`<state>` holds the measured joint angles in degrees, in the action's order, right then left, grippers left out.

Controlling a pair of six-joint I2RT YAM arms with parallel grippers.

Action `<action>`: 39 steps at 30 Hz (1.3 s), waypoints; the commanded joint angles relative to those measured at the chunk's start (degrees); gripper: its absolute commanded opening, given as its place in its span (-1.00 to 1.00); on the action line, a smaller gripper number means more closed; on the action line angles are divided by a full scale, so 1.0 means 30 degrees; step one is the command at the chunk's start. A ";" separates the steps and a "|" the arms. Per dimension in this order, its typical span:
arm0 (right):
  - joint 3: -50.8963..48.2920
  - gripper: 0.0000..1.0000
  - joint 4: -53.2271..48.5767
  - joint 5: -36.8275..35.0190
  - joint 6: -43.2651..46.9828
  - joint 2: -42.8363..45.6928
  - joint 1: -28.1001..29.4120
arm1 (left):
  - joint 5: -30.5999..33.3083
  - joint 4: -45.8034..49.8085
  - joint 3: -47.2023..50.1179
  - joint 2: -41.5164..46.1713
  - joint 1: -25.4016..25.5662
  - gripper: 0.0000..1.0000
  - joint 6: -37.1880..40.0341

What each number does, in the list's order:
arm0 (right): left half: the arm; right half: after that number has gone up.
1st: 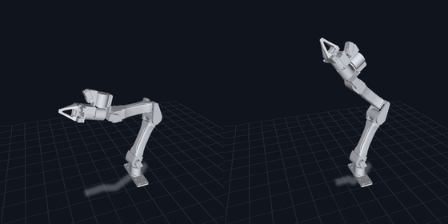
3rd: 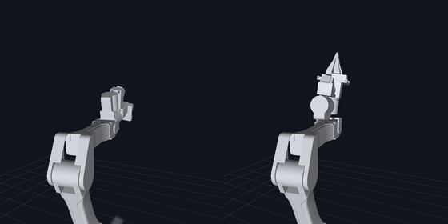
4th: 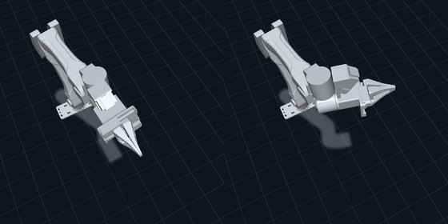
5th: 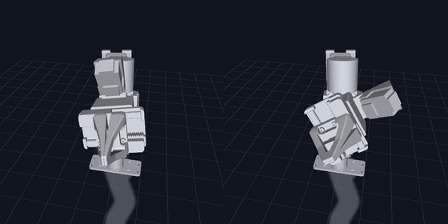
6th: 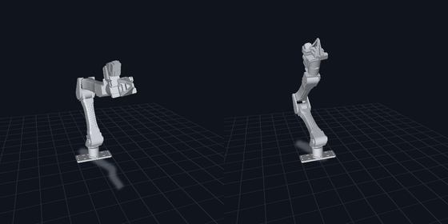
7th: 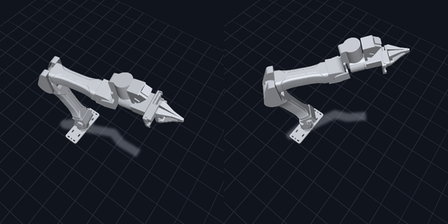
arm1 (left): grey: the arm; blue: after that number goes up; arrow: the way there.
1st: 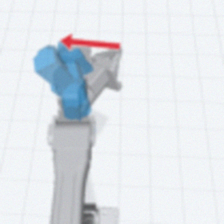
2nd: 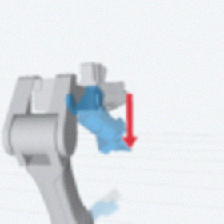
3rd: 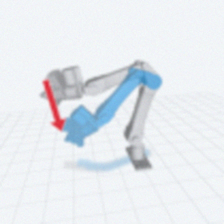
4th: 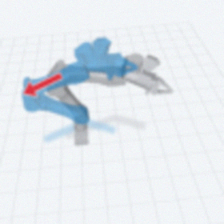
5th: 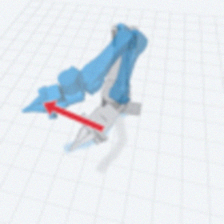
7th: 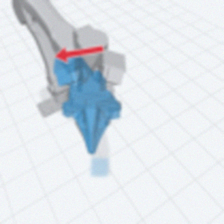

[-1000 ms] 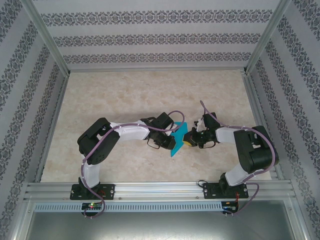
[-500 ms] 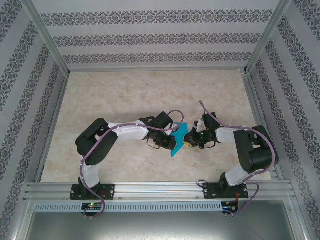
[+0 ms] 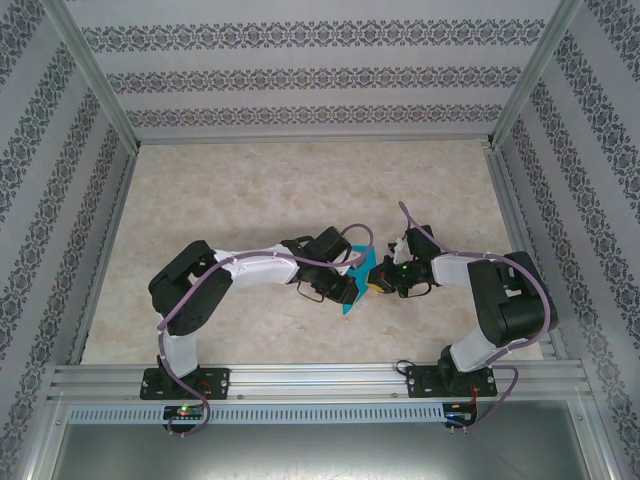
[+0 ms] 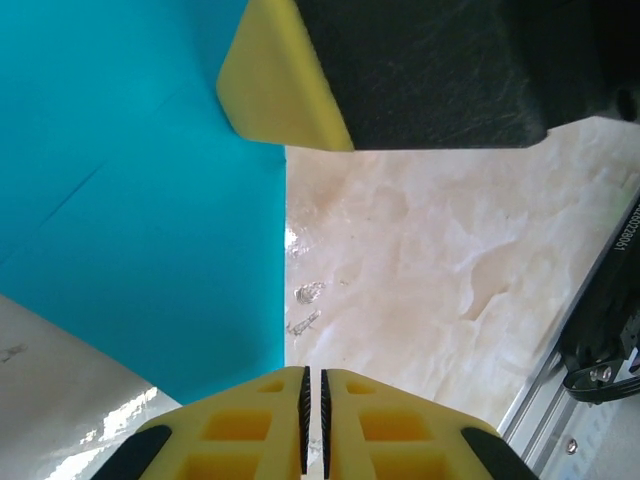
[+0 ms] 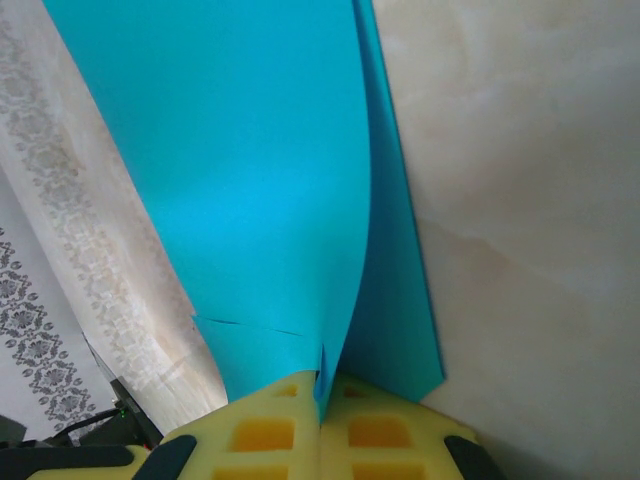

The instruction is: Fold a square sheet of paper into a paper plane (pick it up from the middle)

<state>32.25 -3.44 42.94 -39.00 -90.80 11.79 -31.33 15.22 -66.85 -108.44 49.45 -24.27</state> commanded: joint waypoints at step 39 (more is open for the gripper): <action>0.0163 -0.96 -0.1211 -0.0679 0.1417 -0.1131 -0.0713 | 0.1404 0.3095 0.2208 0.0204 0.2118 -0.72 0.1827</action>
<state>32.95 -5.37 46.02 -35.97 -92.47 11.00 -26.11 15.81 -63.07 -108.42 54.02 -19.68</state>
